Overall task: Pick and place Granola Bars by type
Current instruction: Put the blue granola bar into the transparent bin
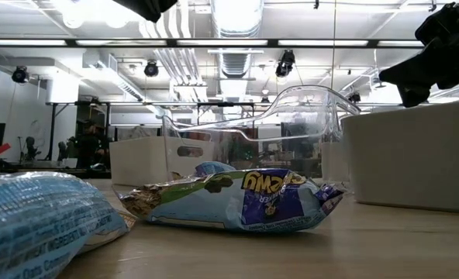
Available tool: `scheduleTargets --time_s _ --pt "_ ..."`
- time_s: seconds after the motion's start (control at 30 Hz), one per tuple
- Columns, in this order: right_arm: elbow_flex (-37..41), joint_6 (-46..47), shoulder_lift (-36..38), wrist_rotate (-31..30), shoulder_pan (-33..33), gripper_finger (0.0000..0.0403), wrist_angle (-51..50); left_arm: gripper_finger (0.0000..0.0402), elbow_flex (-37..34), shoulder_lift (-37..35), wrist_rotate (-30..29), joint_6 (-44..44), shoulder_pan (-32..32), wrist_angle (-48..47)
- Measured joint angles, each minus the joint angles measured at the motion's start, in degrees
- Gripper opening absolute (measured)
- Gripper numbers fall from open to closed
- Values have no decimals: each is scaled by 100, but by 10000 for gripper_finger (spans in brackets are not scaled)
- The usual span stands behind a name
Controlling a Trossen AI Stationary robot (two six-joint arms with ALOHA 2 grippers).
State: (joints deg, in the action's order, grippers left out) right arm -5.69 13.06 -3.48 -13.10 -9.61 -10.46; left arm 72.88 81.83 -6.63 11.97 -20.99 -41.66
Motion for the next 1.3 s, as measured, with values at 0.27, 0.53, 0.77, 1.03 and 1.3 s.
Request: scheduleTargets --time_s 0.27,0.53,0.77,1.03,1.3 --pt "1 0 0 1 0 13 -2 93 5 402 205 -118 -4 401" --pt "0 0 0 2 -1 13 -2 165 280 669 568 -350 -154 566" --pt "0 0 0 0 -2 13 0 177 293 802 615 -457 -381 1082" --pt "2 0 0 0 -1 13 0 177 284 1401 725 -568 -467 1330" --pt "0 0 0 2 -2 13 0 177 328 2017 740 -602 -508 2099"
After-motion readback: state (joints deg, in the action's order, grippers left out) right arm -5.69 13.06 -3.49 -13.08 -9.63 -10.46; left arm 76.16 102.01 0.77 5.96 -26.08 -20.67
